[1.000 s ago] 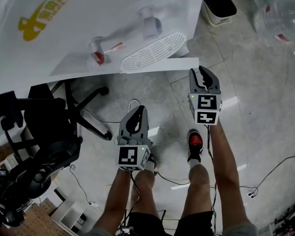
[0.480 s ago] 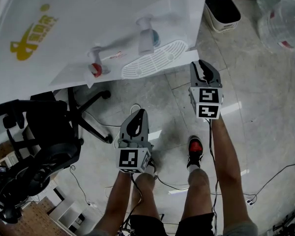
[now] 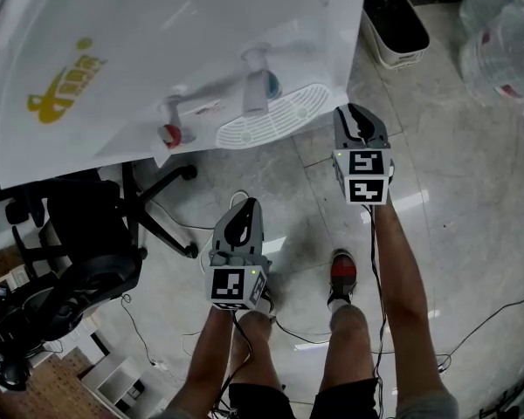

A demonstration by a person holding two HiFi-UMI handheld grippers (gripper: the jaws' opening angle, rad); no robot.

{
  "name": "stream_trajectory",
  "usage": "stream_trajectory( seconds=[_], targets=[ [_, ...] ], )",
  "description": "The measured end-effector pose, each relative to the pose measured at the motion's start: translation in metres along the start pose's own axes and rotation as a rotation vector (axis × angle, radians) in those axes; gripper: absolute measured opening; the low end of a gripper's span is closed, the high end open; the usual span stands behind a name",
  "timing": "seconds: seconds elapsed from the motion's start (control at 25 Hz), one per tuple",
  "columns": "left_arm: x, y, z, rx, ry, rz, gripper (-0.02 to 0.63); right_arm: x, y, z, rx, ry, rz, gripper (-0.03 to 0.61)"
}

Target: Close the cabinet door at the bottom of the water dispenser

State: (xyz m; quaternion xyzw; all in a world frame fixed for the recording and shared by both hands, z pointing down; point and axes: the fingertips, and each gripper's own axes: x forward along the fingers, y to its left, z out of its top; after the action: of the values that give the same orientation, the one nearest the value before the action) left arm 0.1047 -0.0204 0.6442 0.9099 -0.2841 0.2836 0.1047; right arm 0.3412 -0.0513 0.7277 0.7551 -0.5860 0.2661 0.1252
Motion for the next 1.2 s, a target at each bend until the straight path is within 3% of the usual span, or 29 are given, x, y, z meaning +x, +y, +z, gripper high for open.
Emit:
stream_trajectory(
  seconds=[0.76, 1.2],
  targets=[
    [-0.002, -0.008, 0.018, -0.002, -0.012, 0.011, 0.031, -0.004, -0.001, 0.009, -0.035, 0.008, 0.034, 0.098],
    [-0.030, -0.025, 0.088, 0.015, -0.061, -0.029, 0.031, -0.071, 0.007, 0.047, -0.093, 0.027, 0.046, 0.089]
  ],
)
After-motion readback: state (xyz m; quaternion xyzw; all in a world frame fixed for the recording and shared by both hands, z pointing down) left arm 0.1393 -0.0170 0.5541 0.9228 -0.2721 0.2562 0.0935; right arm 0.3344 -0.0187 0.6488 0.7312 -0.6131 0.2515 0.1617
